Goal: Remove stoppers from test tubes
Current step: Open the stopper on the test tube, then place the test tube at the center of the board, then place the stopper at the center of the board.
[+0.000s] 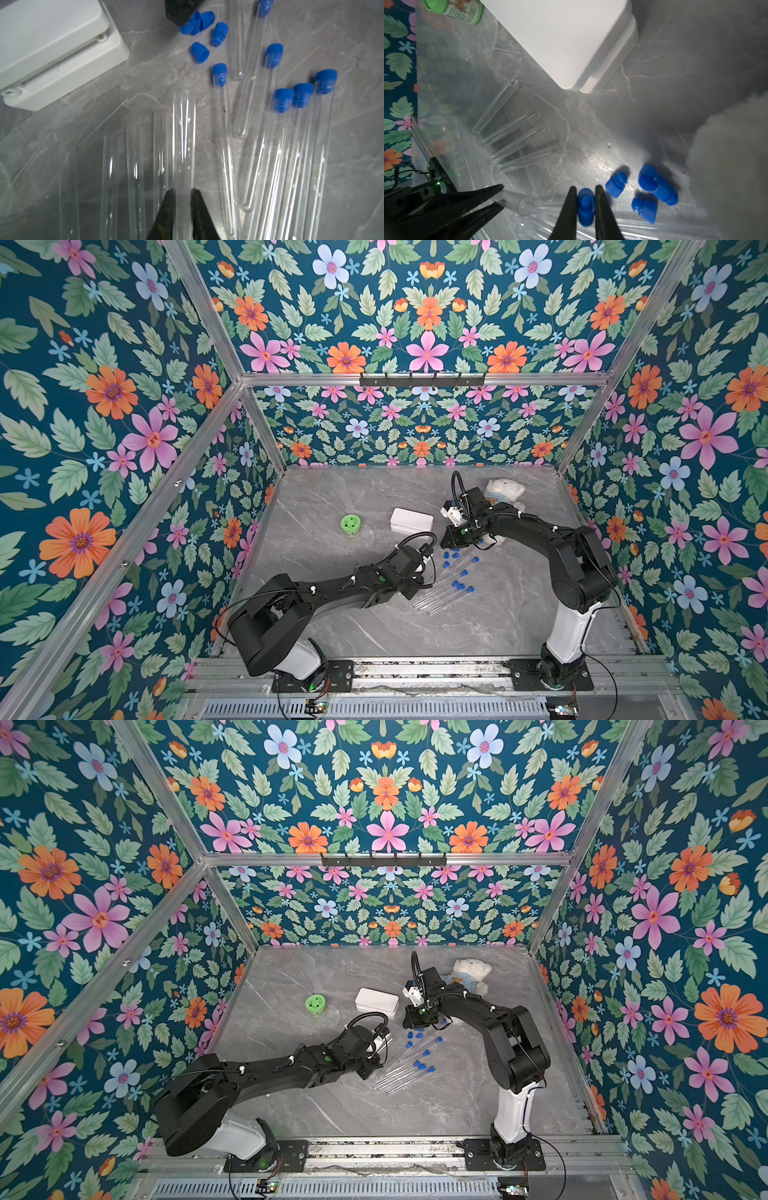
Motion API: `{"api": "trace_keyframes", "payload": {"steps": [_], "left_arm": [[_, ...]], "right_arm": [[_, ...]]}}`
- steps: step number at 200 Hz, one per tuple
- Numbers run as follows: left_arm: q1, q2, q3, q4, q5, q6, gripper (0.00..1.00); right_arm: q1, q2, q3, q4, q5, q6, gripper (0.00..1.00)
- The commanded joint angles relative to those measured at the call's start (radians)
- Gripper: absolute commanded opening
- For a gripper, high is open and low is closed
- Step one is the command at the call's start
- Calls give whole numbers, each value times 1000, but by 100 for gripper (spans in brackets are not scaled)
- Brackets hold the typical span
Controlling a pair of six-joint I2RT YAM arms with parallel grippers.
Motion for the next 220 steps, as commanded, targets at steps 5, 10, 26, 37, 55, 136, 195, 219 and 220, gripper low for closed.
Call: {"api": "trace_keyframes", "payload": {"steps": [5,10,26,37,55,136,195,219,220], "left_arm": [[-5,13,6,0,12,-25,0],[-5,16,6,0,11,-25,0],[-5,26,10,-5,7,-28,0],[-6,29,9,-5,7,-27,0],[-7,37,6,-4,1,-23,0],[-8,73,13,-2,-7,-26,0],[-11,101,27,-6,-21,-18,3],[-11,105,28,-6,-18,-19,5],[-11,105,28,-6,-18,-20,5]], "right_arm": [[8,15,16,-51,67,-35,11],[8,19,18,-53,73,-35,11],[12,26,23,-59,90,-37,12],[15,32,28,-64,99,-38,12],[21,44,36,-76,114,-42,13],[32,62,50,-92,138,-47,15],[32,61,50,-93,136,-48,16],[31,66,54,-96,133,-47,17],[32,67,53,-96,132,-47,17]]}}
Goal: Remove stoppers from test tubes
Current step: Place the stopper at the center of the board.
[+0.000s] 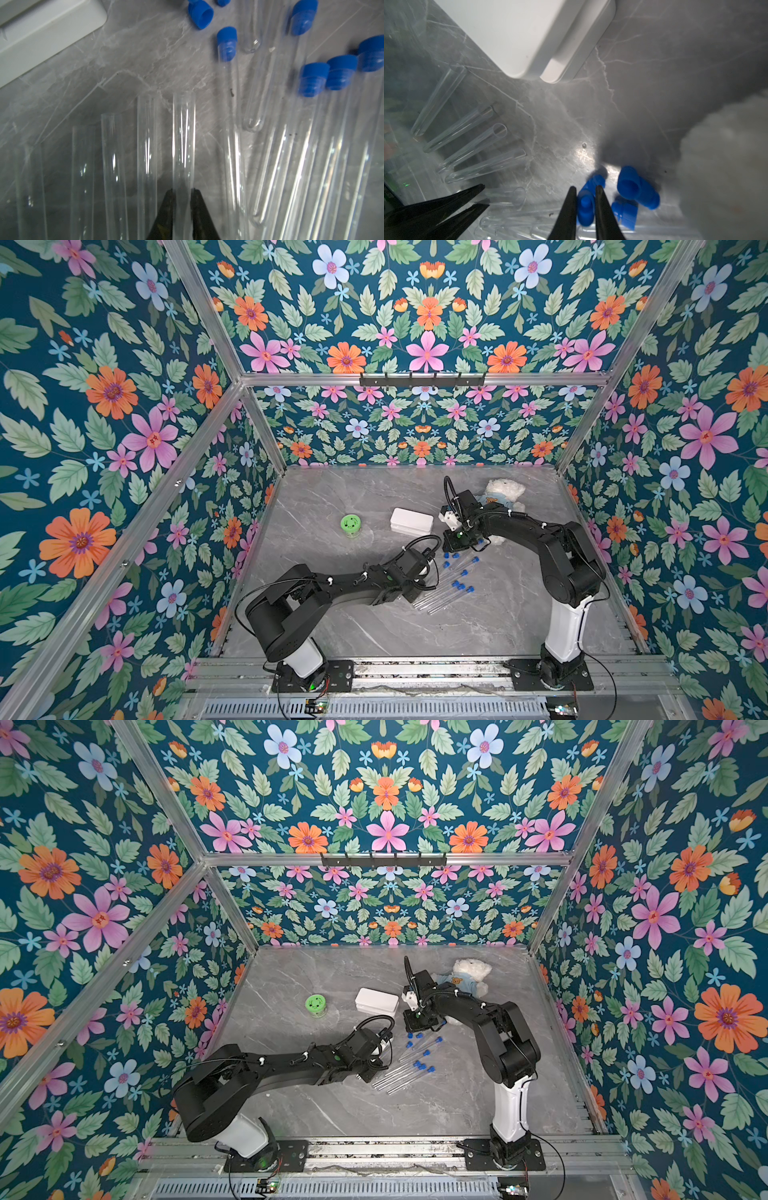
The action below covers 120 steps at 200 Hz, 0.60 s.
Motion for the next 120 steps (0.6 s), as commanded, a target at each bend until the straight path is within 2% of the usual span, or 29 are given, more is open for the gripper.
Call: {"api": "trace_keyframes", "payload": {"steps": [1,66,120], "left_arm": [[0,2,4,-3,-4,1,5],[0,12,5,2,5,1,11],[0,19,6,5,11,-2,20]], "right_arm": [[1,7,7,-20,0,-12,18],[0,-2,2,-17,-2,-11,21],[0,-33,-14,-1,-2,-4,26]]}}
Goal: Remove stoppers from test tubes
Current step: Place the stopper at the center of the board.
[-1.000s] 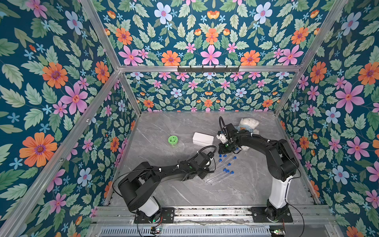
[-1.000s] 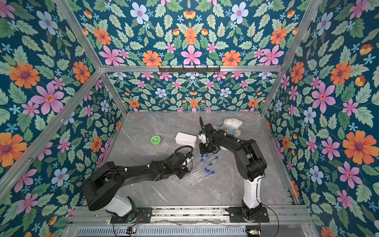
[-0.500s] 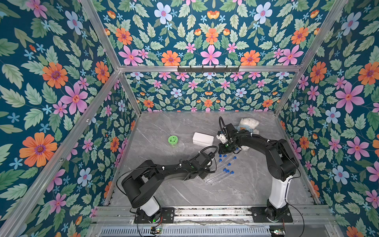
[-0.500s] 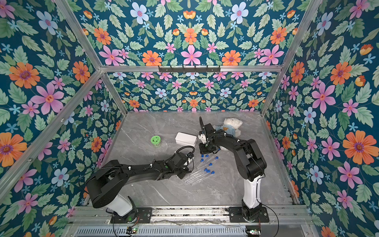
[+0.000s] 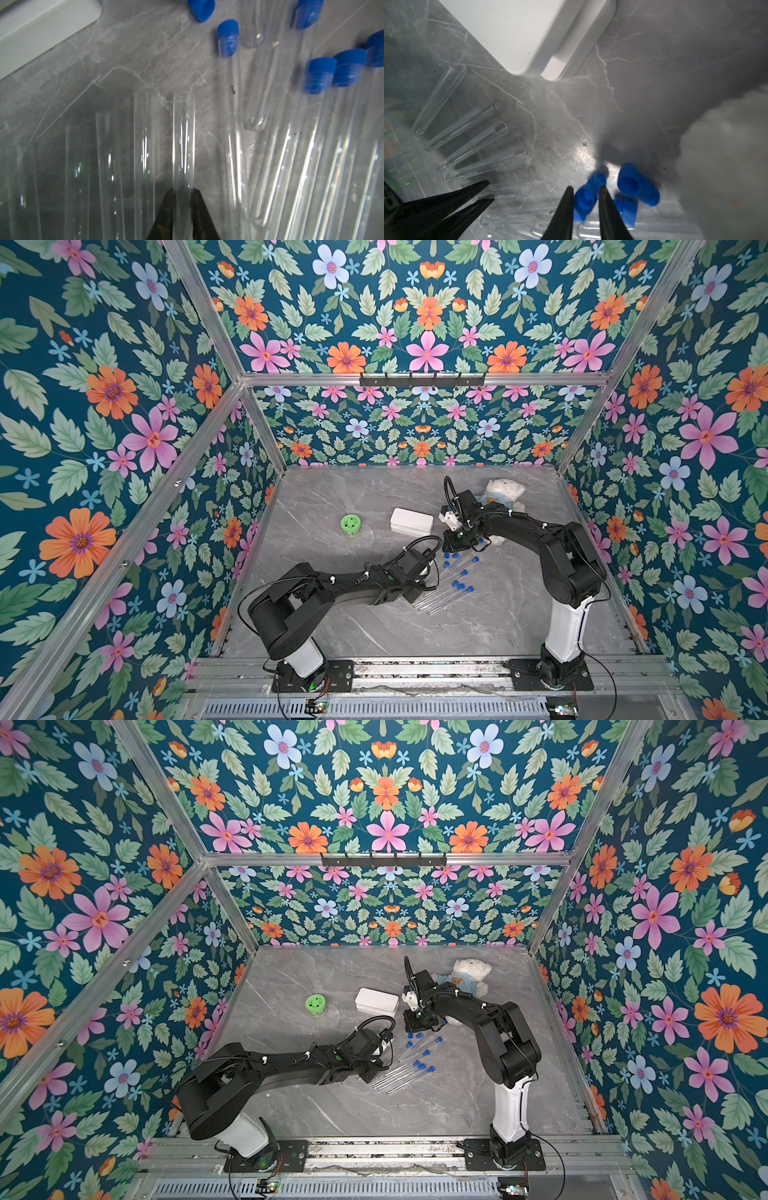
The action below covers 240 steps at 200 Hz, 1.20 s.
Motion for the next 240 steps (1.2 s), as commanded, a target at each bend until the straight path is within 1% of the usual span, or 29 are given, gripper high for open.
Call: {"api": "trace_keyframes", "payload": {"steps": [1,10,62,85,116,128,131,146,154,162,183,240], "left_arm": [[0,3,4,4,6,-3,20],[0,2,4,3,5,-4,23],[0,-20,15,-19,-4,1,26],[0,-37,22,-36,-13,8,32],[-1,-57,36,-53,-14,12,32],[-5,-56,45,-57,-12,11,32],[-7,-54,48,-58,-11,11,32],[-17,-42,61,-50,-6,6,33],[-24,-31,67,-42,-1,2,33],[-33,-19,75,-38,1,2,33],[-44,5,96,-39,-2,2,33],[-57,52,142,-46,3,9,33]], "right_arm": [[0,-19,-5,-1,-1,-3,26],[0,-22,-6,0,-1,-3,26],[0,-42,-15,6,5,3,27],[-7,-52,-22,15,4,12,28],[-32,-88,-52,54,-33,34,30],[-47,-110,-74,82,-58,52,36],[-55,-116,-77,89,-67,57,39],[-86,-145,-109,138,-126,89,61],[-102,-164,-132,171,-154,109,69],[-115,-183,-151,198,-171,123,73],[-132,-230,-186,238,-169,137,78],[-146,-254,-202,251,-172,156,79]]}}
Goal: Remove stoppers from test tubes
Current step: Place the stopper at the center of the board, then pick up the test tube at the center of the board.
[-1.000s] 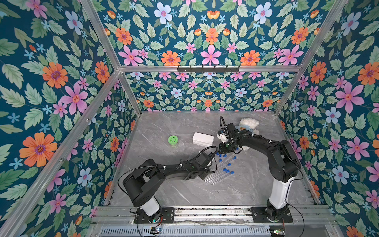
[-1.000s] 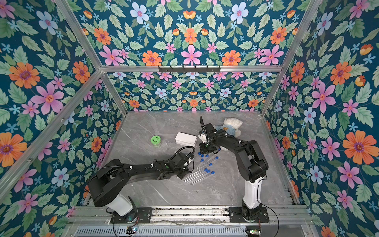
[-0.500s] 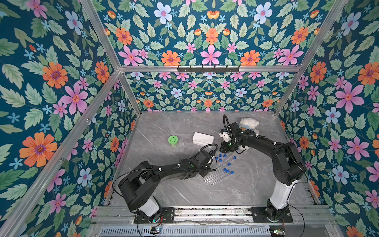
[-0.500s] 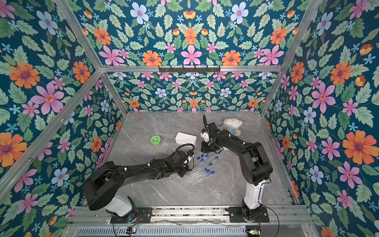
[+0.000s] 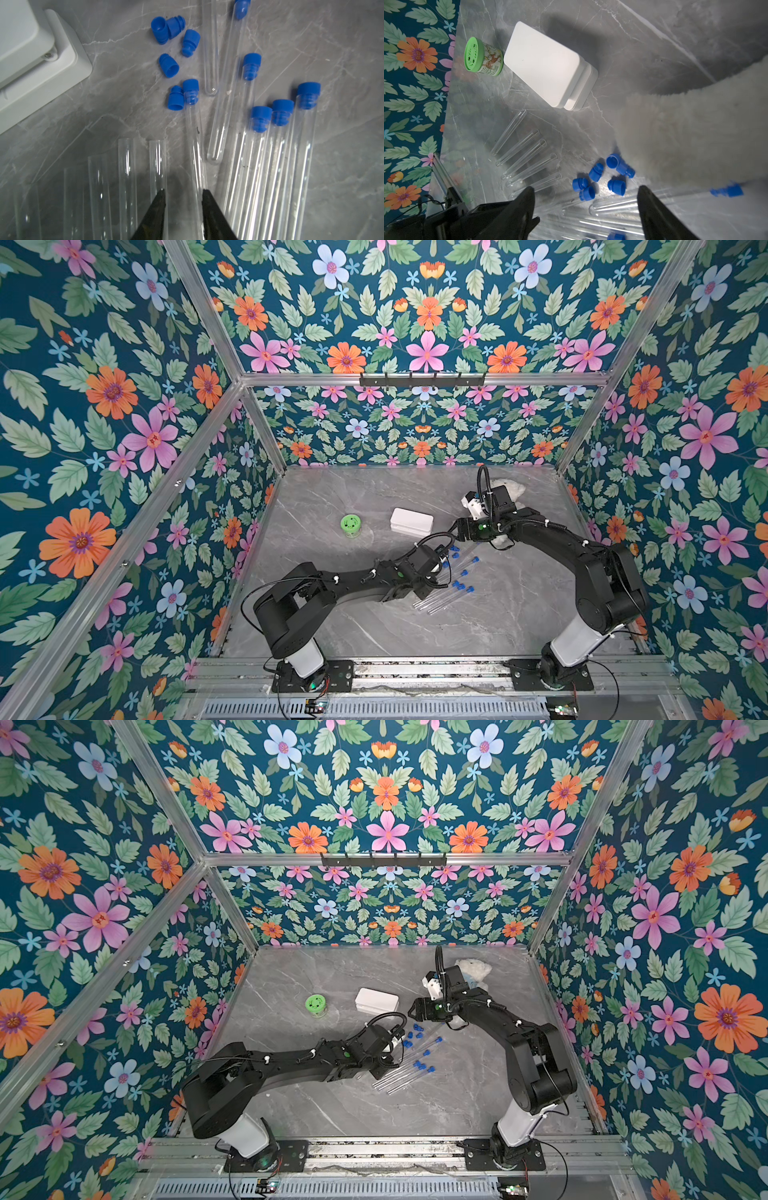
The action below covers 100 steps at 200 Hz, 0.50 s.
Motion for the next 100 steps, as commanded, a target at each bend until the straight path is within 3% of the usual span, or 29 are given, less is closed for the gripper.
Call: {"api": "trace_keyframes", "payload": {"steps": [1,100], "left_arm": [[-3,21,19,0,3,6,33],[-8,73,40,-11,7,11,33]], "right_arm": [[-3,-9,-3,27,-18,14,79],[-9,-12,-6,31,-42,21,79]]}}
